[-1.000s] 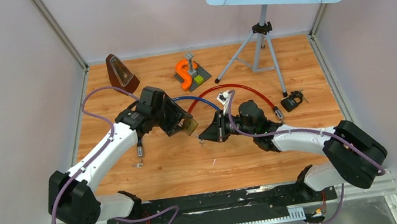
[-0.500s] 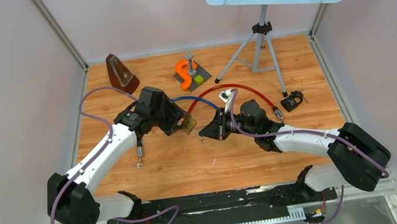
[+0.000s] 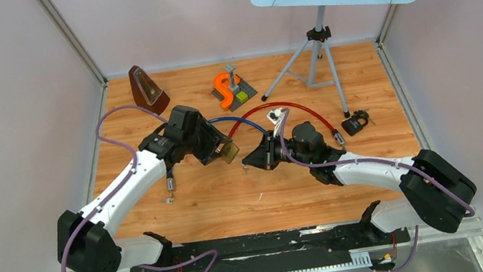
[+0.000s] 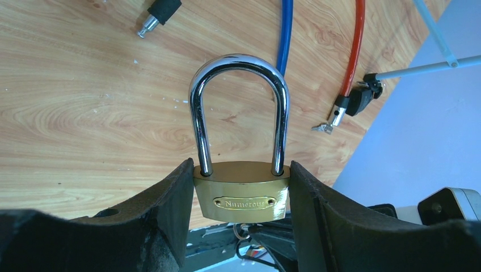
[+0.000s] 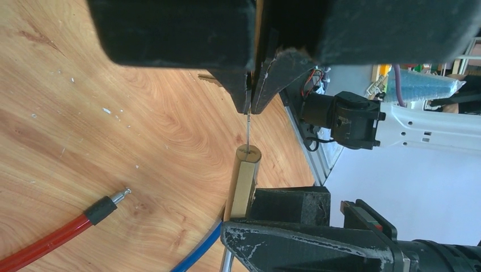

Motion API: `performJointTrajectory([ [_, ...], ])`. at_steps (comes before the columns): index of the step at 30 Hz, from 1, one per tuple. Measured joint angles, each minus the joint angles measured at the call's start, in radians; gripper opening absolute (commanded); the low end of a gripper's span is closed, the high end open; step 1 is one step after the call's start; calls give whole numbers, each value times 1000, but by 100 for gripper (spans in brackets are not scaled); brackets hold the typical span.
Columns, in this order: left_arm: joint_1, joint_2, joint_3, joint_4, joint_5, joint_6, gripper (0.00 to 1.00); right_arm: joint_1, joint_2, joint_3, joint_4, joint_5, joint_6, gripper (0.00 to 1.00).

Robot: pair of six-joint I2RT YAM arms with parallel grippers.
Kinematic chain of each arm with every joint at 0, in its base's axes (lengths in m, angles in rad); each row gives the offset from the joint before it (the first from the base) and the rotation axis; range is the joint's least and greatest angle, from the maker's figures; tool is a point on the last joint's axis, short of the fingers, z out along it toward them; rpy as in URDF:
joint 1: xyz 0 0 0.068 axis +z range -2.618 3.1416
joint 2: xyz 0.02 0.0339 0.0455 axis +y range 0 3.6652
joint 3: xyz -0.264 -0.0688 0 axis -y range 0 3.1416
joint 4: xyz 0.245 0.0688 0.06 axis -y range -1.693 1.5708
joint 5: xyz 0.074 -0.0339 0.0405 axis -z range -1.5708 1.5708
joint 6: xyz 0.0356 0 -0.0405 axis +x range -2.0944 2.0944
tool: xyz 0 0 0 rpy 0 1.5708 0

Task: Unlock with the key

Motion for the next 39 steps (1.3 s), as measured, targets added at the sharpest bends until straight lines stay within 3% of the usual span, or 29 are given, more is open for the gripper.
performJointTrajectory([
  [18, 0, -5, 0, -2, 0, -3, 0, 18, 0, 0, 0, 29, -15, 0],
  [39, -61, -5, -15, 28, -72, -18, 0, 106, 25, 1, 47, 280, -93, 0],
])
